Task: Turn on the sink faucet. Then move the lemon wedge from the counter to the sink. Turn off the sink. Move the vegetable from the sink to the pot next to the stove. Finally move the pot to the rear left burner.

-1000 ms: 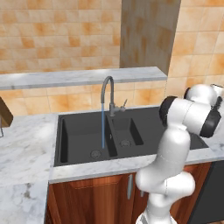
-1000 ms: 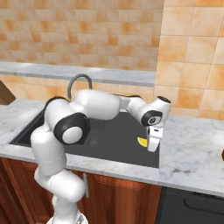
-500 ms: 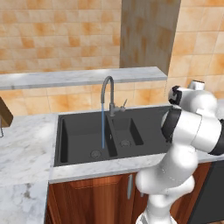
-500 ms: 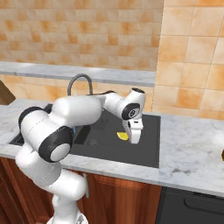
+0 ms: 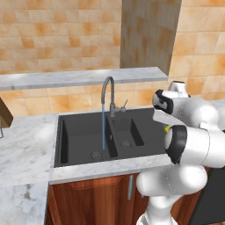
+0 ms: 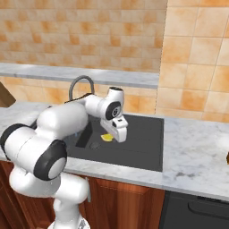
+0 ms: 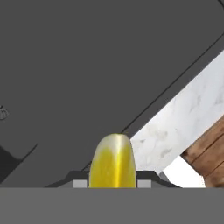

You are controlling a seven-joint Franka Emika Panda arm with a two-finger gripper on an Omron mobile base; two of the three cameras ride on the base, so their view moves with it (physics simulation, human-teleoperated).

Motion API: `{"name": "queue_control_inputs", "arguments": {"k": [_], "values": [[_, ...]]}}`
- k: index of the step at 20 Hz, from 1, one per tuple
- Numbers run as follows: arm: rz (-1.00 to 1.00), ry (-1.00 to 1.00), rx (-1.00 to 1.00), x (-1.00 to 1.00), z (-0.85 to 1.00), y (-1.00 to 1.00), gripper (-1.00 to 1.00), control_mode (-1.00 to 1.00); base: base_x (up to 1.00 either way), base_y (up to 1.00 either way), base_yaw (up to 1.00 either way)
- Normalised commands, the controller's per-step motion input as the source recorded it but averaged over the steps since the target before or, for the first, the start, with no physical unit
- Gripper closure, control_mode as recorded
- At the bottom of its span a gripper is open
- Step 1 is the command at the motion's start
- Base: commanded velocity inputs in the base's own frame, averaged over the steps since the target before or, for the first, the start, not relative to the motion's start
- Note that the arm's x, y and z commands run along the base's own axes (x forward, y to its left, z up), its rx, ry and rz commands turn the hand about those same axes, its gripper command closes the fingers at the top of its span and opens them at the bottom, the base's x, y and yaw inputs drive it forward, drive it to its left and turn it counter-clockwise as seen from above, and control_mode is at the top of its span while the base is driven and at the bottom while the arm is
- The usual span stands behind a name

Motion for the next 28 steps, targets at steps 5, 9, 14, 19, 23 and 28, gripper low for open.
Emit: {"name": "queue_control_inputs", "arguments": {"k": [5,9,14,19,23,28], "values": [[0.41,0.0,-0.05,0.0,0.04,0.85,1.0,-1.0,0.0,0.0,0.0],[0.4,0.0,-0.05,0.0,0.0,0.92,1.0,-1.0,0.0,0.0,0.0],[0.34,0.0,-0.04,0.0,-0.09,0.98,1.0,-1.0,0.0,0.0,0.0],[0.19,0.0,-0.01,0.0,-0.31,0.93,1.0,-1.0,0.0,0.0,0.0],[0.1,0.06,0.0,0.0,-0.23,0.52,1.0,-1.0,0.0,0.0,0.0],[0.07,0.05,0.0,0.14,0.0,0.55,1.0,-1.0,0.0,0.0,0.0]]}}
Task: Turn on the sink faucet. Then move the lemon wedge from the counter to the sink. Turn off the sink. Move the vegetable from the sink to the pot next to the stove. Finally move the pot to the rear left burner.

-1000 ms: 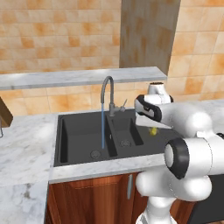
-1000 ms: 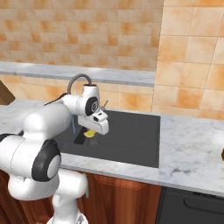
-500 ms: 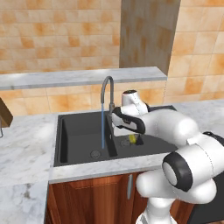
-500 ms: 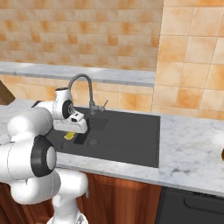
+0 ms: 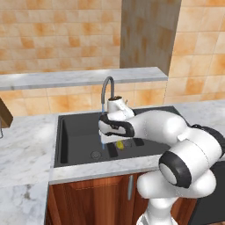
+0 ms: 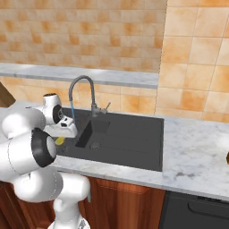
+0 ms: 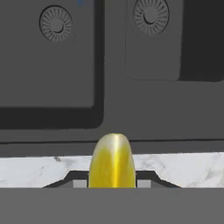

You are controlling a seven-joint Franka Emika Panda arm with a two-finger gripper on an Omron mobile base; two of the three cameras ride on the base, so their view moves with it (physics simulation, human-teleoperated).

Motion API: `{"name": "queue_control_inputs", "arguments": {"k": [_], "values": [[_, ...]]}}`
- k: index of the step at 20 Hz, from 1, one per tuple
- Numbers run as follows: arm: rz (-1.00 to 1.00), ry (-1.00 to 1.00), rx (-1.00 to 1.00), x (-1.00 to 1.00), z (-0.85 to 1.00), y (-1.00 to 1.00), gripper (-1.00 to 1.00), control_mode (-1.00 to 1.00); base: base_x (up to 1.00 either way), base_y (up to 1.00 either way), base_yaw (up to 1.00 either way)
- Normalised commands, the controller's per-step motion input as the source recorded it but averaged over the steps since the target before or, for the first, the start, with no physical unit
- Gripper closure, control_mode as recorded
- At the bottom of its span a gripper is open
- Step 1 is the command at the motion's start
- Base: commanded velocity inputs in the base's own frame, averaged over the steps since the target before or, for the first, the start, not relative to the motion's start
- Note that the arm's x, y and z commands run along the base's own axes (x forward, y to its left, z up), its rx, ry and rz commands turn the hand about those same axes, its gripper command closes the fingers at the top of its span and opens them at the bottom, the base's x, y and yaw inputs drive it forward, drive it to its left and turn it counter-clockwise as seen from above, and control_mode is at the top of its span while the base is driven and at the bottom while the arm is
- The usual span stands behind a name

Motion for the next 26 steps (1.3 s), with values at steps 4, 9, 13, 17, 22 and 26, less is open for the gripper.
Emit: {"name": "queue_control_inputs", "arguments": {"k": [4,9,13,17,22,26], "values": [[0.06,0.04,0.0,0.32,-0.02,0.52,1.0,-1.0,0.0,0.0,0.0],[0.03,0.07,0.0,0.52,-0.11,0.43,1.0,-1.0,0.0,0.0,0.0],[0.0,0.07,-0.01,0.62,-0.29,0.29,1.0,-1.0,0.0,0.0,0.0],[0.0,0.02,-0.02,0.53,-0.35,0.22,1.0,-1.0,0.0,0.0,0.0],[0.0,0.0,-0.05,0.45,-0.37,0.28,1.0,-1.0,0.0,0.0,0.0],[-0.01,0.0,-0.02,0.4,-0.27,0.24,1.0,-1.0,0.0,0.0,0.0]]}}
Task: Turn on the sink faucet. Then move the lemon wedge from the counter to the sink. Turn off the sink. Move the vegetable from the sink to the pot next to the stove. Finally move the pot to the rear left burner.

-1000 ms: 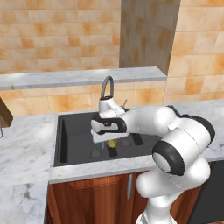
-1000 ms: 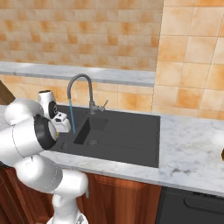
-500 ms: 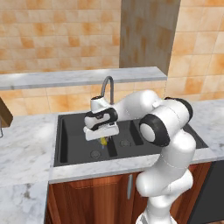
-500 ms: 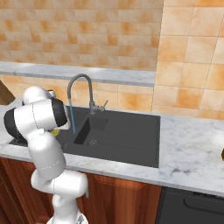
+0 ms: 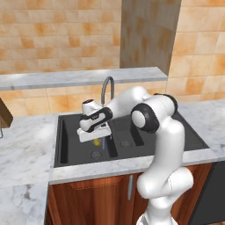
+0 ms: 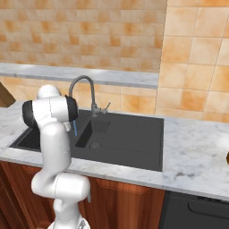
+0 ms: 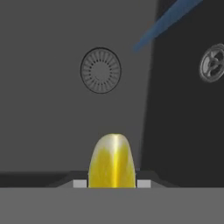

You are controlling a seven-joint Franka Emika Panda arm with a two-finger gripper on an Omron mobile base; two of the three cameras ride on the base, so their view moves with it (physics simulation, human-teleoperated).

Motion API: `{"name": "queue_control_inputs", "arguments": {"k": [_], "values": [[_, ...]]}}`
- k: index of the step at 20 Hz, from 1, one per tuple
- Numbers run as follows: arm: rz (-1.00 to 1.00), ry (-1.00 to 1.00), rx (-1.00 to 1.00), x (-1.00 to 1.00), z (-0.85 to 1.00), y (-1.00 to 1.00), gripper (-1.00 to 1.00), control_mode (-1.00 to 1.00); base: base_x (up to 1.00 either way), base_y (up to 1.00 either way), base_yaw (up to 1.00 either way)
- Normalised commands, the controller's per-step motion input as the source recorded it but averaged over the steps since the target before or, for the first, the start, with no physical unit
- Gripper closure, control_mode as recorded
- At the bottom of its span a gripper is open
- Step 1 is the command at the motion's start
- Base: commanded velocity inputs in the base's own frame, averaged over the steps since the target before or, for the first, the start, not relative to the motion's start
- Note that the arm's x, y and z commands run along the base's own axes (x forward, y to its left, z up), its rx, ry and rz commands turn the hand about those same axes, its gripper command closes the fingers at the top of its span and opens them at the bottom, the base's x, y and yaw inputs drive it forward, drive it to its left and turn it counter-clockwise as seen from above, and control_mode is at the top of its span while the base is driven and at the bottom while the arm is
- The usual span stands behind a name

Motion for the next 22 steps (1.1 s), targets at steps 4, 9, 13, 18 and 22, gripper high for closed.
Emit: {"name": "queue_control_inputs", "arguments": {"k": [4,9,13,18,22], "values": [[-0.03,0.0,0.0,0.37,-0.24,0.22,1.0,-1.0,0.0,0.0,0.0],[-0.01,0.03,0.0,0.29,-0.29,0.15,1.0,-1.0,0.0,0.0,0.0],[0.0,0.06,0.0,0.2,-0.31,0.04,1.0,-1.0,0.0,0.0,0.0],[0.0,0.04,0.0,0.27,-0.35,0.02,1.0,-1.0,0.0,0.0,0.0],[0.0,0.04,0.0,0.26,-0.36,0.12,1.0,-1.0,0.0,0.0,0.0]]}}
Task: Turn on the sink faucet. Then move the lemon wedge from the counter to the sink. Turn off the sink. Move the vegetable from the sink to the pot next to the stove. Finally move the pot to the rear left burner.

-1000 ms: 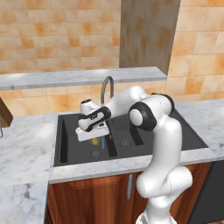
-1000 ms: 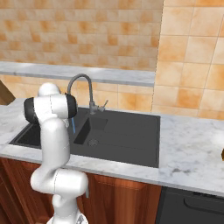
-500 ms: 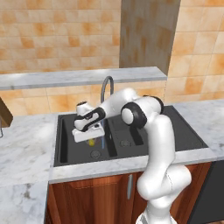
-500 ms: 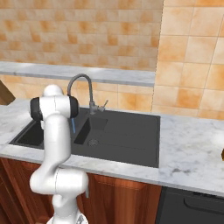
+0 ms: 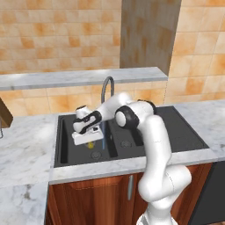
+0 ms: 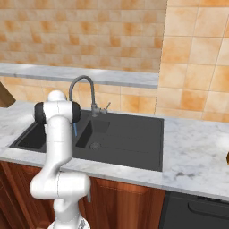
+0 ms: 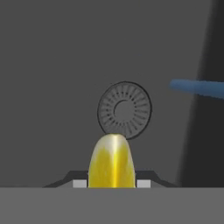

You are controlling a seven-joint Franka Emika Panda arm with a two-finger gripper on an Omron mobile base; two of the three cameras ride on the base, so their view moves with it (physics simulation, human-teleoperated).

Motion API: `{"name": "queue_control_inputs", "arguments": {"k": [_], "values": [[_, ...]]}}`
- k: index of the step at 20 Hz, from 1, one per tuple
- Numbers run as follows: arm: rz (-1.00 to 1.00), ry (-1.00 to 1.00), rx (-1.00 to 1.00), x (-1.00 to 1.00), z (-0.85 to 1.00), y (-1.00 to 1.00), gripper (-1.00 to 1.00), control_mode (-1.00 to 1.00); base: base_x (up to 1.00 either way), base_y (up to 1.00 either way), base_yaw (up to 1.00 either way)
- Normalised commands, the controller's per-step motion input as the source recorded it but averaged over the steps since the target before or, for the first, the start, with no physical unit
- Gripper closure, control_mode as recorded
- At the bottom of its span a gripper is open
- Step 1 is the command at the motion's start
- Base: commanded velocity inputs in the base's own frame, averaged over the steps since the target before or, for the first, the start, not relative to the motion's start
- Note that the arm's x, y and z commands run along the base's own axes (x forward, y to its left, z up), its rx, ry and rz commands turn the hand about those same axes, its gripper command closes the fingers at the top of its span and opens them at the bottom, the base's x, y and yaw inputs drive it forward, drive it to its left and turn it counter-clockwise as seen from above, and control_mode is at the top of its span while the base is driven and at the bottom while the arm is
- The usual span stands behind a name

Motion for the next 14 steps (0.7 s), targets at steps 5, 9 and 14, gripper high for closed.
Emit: {"name": "queue_control_inputs", "arguments": {"k": [5,9,14], "values": [[0.0,0.07,0.0,0.23,-0.32,0.14,1.0,-1.0,0.0,0.0,0.0],[0.0,0.05,0.0,0.18,-0.36,0.08,1.0,-1.0,0.0,0.0,0.0],[0.0,0.0,0.0,0.15,-0.39,0.05,1.0,-1.0,0.0,0.0,0.0]]}}
